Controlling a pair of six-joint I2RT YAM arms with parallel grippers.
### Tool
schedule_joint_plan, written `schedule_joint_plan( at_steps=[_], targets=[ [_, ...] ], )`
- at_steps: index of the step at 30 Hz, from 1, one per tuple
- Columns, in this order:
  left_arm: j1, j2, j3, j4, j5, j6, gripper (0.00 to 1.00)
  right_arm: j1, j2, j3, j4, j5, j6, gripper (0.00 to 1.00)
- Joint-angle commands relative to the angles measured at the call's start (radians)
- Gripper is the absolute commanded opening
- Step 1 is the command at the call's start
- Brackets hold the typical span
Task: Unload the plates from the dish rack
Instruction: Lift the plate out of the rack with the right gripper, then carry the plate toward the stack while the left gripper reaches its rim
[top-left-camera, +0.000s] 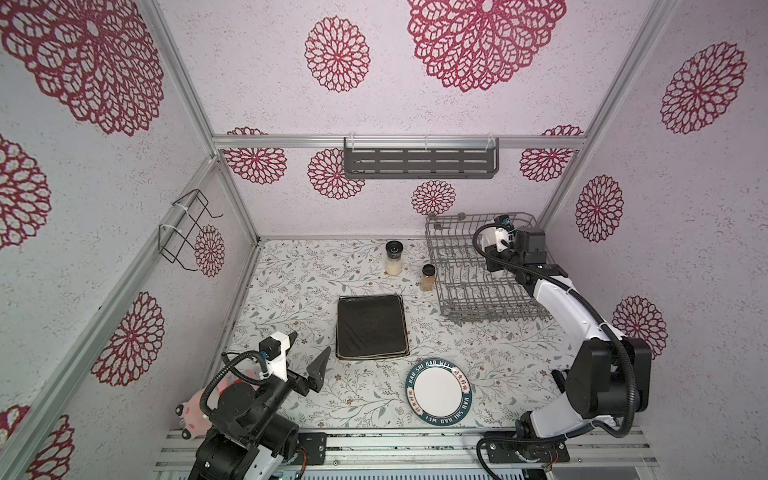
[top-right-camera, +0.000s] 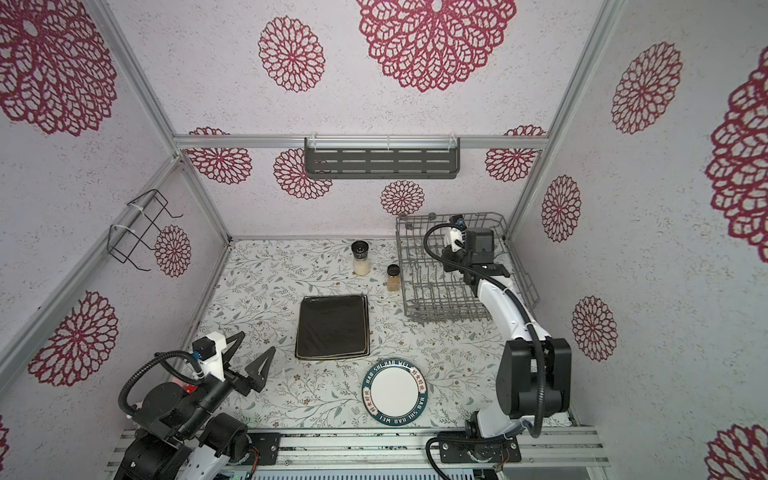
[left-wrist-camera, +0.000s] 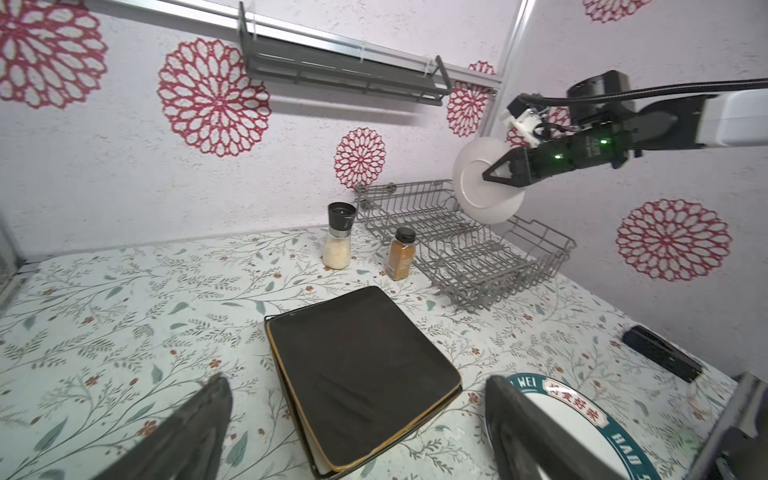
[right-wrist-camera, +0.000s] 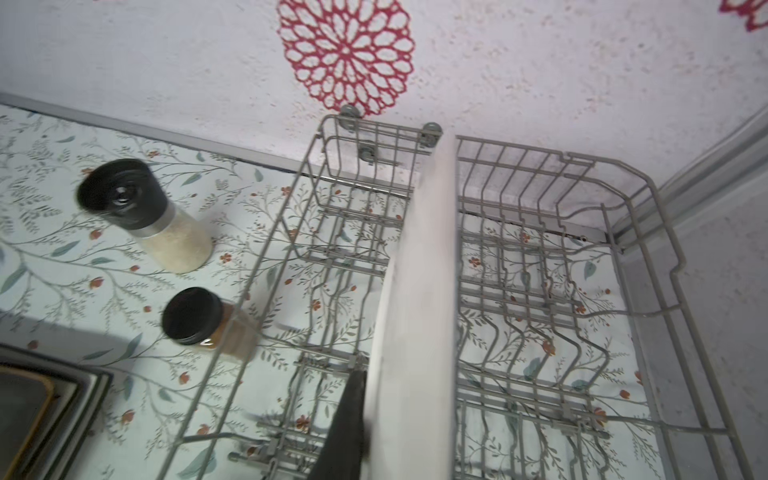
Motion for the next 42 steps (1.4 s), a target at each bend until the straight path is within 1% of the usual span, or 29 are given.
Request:
schedule_joint_plan(
  at_steps=[1,4,5,7,9,11,12,15,18,19,21,23,25,27,30,32,34,37,38,42],
  targets=[
    [0.007,-0.008,0.039,0.001,-0.091,-0.060,0.97,0.076,-0.109,-0.009,0.027,0.084,-0.069,0.03],
    [0.007,0.028,0.072,0.003,-0.089,-0.088,0.97,0.156,-0.177,-0.037,0.013,0.140,-0.112,0.03],
    [0.006,0.055,0.093,0.003,-0.104,-0.107,0.97,0.182,-0.203,-0.048,0.008,0.149,-0.130,0.03],
    [0.007,0.124,0.140,0.005,-0.129,-0.157,0.97,0.240,-0.253,-0.073,0.003,0.198,-0.169,0.03],
    [0.006,0.224,0.200,-0.004,-0.115,-0.203,0.97,0.309,-0.301,-0.097,-0.016,0.251,-0.232,0.03],
    [0.006,0.342,0.261,-0.024,-0.074,-0.250,0.97,0.376,-0.342,-0.121,-0.032,0.306,-0.289,0.03],
    [0.006,0.408,0.299,-0.039,-0.042,-0.272,0.99,0.418,-0.362,-0.133,-0.042,0.345,-0.325,0.03],
    [0.009,0.583,0.408,-0.089,0.032,-0.319,0.97,0.537,-0.419,-0.179,-0.042,0.475,-0.418,0.02],
    [0.016,0.705,0.483,-0.108,0.113,-0.349,0.97,0.648,-0.478,-0.234,-0.013,0.589,-0.510,0.01],
    [0.022,0.728,0.490,-0.095,0.148,-0.364,0.98,0.677,-0.496,-0.251,-0.003,0.610,-0.535,0.01],
    [0.054,0.759,0.485,-0.038,0.271,-0.416,1.00,0.732,-0.527,-0.283,0.018,0.655,-0.595,0.01],
    [0.111,0.787,0.465,0.046,0.429,-0.506,1.00,0.789,-0.547,-0.315,0.039,0.718,-0.663,0.01],
    [0.159,0.805,0.444,0.129,0.525,-0.596,0.99,0.838,-0.553,-0.342,0.054,0.775,-0.722,0.01],
    [0.190,0.812,0.427,0.176,0.556,-0.650,1.00,0.883,-0.555,-0.373,0.086,0.831,-0.779,0.00],
    [0.206,0.852,0.444,0.156,0.603,-0.649,0.98,0.945,-0.550,-0.429,0.166,0.907,-0.867,0.00],
    [0.208,0.894,0.449,0.141,0.637,-0.666,0.96,0.994,-0.541,-0.485,0.280,0.971,-0.957,0.00],
    [0.208,0.926,0.438,0.140,0.654,-0.687,0.94,1.036,-0.528,-0.528,0.379,1.010,-1.028,0.00],
    [0.200,0.956,0.397,0.171,0.666,-0.712,0.89,1.083,-0.497,-0.538,0.408,1.041,-1.041,0.00],
    [0.191,0.963,0.383,0.180,0.660,-0.712,0.86,1.116,-0.483,-0.538,0.403,1.051,-1.034,0.00],
    [0.129,0.988,0.347,0.218,0.618,-0.712,0.83,1.171,-0.426,-0.537,0.388,1.092,-1.009,0.00]
  ],
)
